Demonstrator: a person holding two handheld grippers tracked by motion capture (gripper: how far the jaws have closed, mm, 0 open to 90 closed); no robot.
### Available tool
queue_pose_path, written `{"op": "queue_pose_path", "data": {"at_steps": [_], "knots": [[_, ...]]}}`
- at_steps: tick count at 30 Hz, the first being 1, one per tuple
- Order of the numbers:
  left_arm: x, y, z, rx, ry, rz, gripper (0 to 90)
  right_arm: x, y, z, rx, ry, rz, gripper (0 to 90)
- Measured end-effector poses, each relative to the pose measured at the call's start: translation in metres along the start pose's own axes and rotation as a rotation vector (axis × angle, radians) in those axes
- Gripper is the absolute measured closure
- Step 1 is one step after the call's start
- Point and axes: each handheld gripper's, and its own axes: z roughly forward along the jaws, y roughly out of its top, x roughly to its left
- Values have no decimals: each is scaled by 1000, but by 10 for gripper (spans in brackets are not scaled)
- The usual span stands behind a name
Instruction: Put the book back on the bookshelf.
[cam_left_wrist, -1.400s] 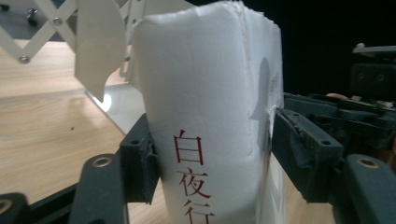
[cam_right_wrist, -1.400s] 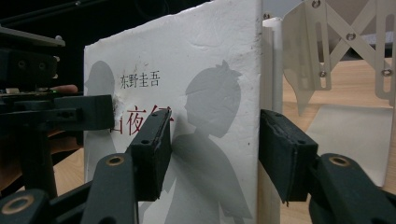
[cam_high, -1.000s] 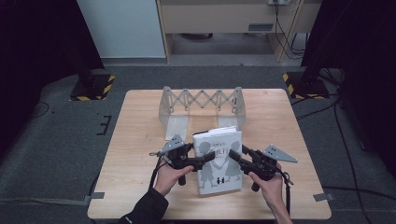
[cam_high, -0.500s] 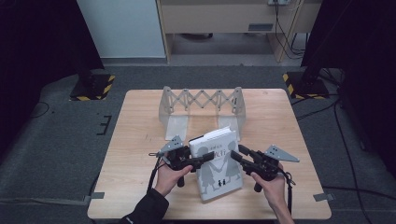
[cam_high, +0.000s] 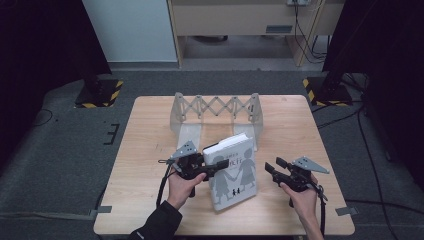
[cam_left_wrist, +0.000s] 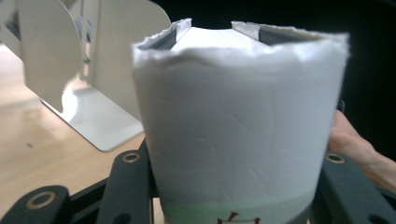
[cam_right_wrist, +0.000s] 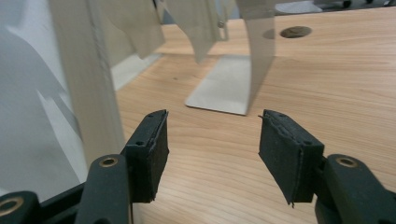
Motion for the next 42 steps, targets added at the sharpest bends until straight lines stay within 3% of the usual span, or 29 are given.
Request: {"op": "queue_pose_path", "data": {"at_steps": [3,7,10,13,17,21,25,33,42], "knots": [[0,1,-3,-7,20,27,512,-6,-1,-1,11,-44,-22,420],[0,-4,-8,-10,2,48,508,-13,-5,-1,48,-90,-28,393],[-6,-7,-11,-14,3,74,500,-19,-10,1,115,-145,-31,353],[-13,-8,-11,-15,-1,85,488,-23,-13,3,185,-165,-26,300],[-20,-8,-11,-15,-19,75,463,-27,-18,4,265,-219,-76,254],[-24,-9,-10,-10,1,91,450,-29,-22,5,316,-243,-112,227],[-24,-8,-10,-2,9,87,443,-30,-24,6,336,-254,-126,218],[-32,2,-7,68,45,131,408,-30,-26,8,333,-257,-123,177],[-32,20,-1,89,19,127,403,-30,-26,9,337,-253,-118,155]]}}
